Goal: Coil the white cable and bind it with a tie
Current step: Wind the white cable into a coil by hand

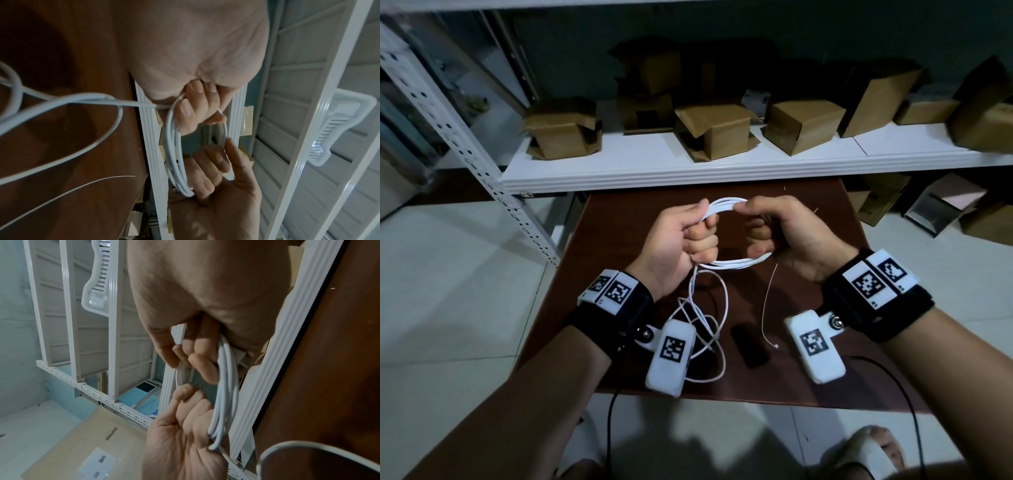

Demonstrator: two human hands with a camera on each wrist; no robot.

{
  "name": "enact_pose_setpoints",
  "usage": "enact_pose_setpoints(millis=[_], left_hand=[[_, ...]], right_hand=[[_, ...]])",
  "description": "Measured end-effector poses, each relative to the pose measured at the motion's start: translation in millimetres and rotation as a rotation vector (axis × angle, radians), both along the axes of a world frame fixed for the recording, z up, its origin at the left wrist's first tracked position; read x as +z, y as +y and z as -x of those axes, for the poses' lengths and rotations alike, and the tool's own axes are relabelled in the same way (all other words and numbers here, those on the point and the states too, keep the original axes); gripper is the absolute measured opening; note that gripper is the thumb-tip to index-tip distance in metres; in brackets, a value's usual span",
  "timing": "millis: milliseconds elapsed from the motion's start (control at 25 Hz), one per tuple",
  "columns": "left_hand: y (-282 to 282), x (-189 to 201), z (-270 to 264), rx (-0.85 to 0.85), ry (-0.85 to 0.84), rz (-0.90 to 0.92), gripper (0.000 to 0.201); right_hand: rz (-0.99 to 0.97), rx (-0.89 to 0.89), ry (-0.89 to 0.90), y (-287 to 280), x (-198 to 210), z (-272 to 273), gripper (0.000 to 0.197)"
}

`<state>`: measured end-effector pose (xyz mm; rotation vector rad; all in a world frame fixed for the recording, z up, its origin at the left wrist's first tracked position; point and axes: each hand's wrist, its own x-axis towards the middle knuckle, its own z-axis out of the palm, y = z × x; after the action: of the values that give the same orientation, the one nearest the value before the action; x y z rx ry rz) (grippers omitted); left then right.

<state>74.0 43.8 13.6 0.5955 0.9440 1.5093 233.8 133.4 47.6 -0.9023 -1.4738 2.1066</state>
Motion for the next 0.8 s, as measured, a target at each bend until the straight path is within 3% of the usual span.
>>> enact_pose_setpoints(millis=[360,520,600,720,800], left_hand=[[1,-2,-3,0.05,0.237,0.005,0.039],[0,-9,-10,-0.039,0.569,0.034,0.044],[0,-12,-13,-0.063,0.652,0.04,0.045],[1,-5,-10,-0.048,0.535,0.03,0.041],[0,2,-6,-0.044,0.421,0.01,0.038]], right_hand=[[0.053,0.19,-0.02,-4,-6,-3,0.039],[-0.096,0.258,-0.16,-7,-10,-4,0.024],[-0.186,0.241,-0.219,-10,-9,-3,0.014],[-0.258,0.112,-0.211,-18,-7,2,0.019],[-0.199,0.019,-0.111,-22,-5,7,0.008]])
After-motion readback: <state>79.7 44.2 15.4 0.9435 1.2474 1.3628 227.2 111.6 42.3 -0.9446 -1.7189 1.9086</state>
